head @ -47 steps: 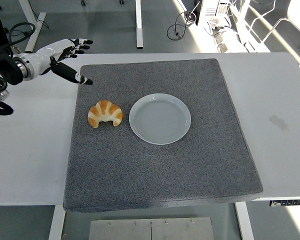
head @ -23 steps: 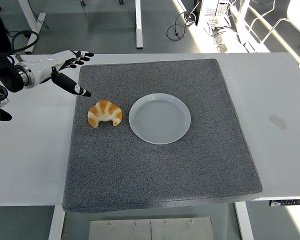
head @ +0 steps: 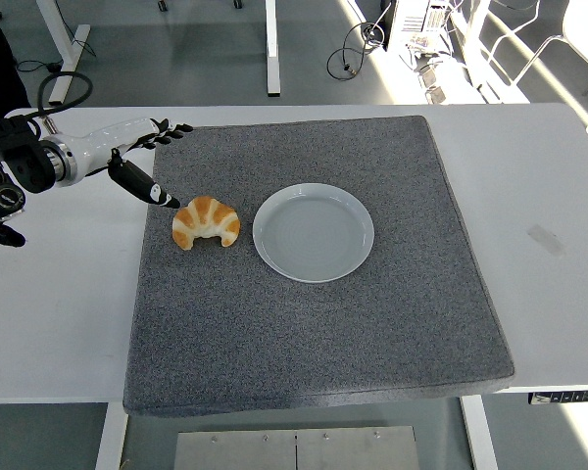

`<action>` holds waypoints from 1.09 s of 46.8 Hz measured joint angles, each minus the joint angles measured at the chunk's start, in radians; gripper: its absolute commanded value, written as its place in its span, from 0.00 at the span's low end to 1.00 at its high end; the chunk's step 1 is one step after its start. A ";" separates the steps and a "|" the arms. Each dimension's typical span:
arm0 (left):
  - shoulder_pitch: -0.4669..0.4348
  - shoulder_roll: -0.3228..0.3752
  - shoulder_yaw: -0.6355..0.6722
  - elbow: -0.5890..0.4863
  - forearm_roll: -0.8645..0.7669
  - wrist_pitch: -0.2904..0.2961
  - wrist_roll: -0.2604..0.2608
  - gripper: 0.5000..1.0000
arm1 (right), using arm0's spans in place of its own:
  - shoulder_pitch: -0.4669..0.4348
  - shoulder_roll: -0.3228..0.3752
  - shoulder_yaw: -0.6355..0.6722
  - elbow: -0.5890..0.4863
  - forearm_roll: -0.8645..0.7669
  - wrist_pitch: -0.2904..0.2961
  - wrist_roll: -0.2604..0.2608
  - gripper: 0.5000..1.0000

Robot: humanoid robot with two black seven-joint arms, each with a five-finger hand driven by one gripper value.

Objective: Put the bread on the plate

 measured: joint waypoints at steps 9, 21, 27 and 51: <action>-0.001 -0.008 0.028 0.001 0.028 0.003 0.004 0.96 | 0.000 0.000 0.000 0.000 0.000 0.000 0.000 1.00; 0.006 -0.041 0.038 0.003 0.030 0.006 0.008 0.95 | 0.000 0.000 0.000 0.000 0.000 0.000 0.000 1.00; 0.011 -0.064 0.038 0.009 0.051 0.006 0.016 0.94 | 0.000 0.000 0.000 0.000 0.000 0.000 0.000 1.00; 0.026 -0.108 0.042 0.020 0.152 0.016 0.091 0.92 | 0.000 0.000 0.000 0.000 0.000 0.000 0.000 1.00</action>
